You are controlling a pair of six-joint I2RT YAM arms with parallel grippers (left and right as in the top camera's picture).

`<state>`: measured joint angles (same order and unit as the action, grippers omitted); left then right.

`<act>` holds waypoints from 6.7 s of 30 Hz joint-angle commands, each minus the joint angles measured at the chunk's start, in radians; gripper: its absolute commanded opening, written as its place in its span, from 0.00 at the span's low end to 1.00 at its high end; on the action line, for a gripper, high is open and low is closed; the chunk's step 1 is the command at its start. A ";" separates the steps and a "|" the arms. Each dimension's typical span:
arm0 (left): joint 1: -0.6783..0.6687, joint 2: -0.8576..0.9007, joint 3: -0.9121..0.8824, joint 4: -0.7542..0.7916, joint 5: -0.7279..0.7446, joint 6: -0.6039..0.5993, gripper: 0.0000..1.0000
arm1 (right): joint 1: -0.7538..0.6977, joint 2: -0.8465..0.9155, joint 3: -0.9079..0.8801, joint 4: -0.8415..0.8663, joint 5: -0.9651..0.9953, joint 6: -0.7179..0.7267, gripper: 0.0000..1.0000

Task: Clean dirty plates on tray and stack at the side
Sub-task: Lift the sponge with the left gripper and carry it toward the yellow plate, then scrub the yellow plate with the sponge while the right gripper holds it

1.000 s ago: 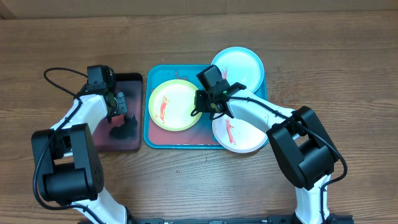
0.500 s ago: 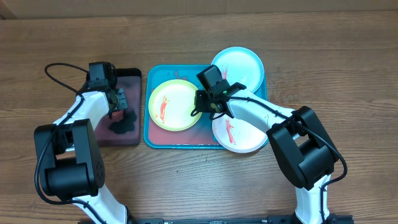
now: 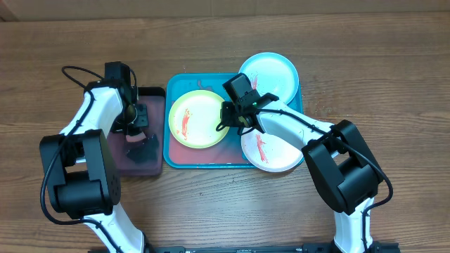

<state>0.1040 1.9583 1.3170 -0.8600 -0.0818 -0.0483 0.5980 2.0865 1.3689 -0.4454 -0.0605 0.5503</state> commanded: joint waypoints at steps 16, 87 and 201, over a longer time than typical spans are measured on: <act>0.019 0.001 0.043 -0.205 0.169 0.018 0.04 | 0.005 0.018 0.013 -0.006 0.014 0.004 0.07; -0.169 -0.266 0.177 -0.166 0.200 0.073 0.04 | -0.060 -0.049 0.012 -0.060 -0.106 0.005 0.04; -0.335 0.140 0.107 -0.058 0.705 0.342 0.04 | -0.076 -0.015 0.005 -0.050 -0.143 0.031 0.04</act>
<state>-0.2153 2.0666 1.4559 -0.8707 0.1699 0.0025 0.5293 2.0769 1.3727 -0.5072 -0.1986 0.5678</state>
